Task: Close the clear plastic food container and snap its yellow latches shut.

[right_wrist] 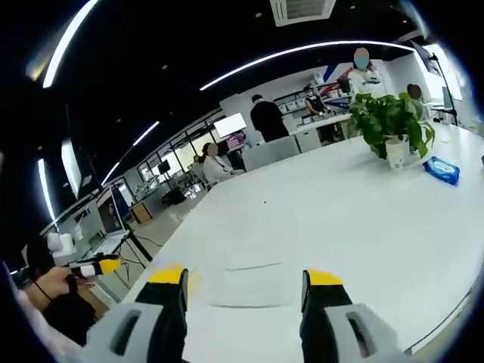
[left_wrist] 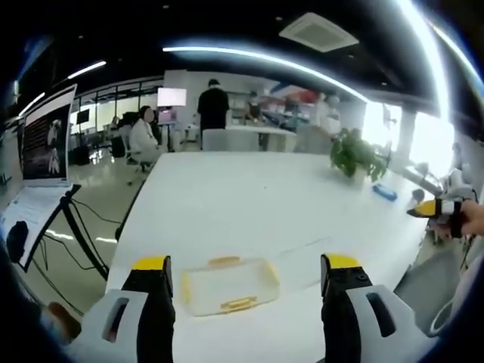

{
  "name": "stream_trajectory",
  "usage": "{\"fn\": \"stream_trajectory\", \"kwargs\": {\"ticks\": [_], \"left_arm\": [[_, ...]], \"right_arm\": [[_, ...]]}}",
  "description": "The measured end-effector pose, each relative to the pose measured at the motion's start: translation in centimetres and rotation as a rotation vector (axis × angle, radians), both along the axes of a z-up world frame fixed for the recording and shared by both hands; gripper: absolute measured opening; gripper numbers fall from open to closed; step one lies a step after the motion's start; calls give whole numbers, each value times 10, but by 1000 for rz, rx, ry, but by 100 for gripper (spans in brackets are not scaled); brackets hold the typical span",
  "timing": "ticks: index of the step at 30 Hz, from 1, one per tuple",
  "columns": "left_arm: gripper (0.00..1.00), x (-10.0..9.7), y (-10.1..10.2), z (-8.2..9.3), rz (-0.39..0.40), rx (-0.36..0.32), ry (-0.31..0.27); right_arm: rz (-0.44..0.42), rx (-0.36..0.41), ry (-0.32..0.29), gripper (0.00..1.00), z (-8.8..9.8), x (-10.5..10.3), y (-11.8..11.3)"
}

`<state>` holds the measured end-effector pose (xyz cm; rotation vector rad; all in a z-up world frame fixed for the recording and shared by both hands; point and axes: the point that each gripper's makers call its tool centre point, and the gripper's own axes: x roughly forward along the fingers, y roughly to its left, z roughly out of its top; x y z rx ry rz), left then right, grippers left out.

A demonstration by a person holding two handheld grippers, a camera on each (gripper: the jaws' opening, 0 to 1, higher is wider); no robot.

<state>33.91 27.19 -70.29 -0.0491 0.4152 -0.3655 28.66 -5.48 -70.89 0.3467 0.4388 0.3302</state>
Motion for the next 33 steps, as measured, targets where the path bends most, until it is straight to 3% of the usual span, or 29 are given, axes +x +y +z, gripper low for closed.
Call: {"fn": "stream_trajectory", "kwargs": {"ticks": [14, 24, 33], "left_arm": [[77, -2, 14, -15, 24, -2, 24], [75, -5, 26, -28, 57, -7, 46], [74, -1, 37, -45, 85, -17, 64]], "right_arm": [[106, 0, 25, 58, -13, 4, 45], [204, 35, 13, 56, -14, 15, 99], [275, 1, 27, 55, -25, 14, 119]]}}
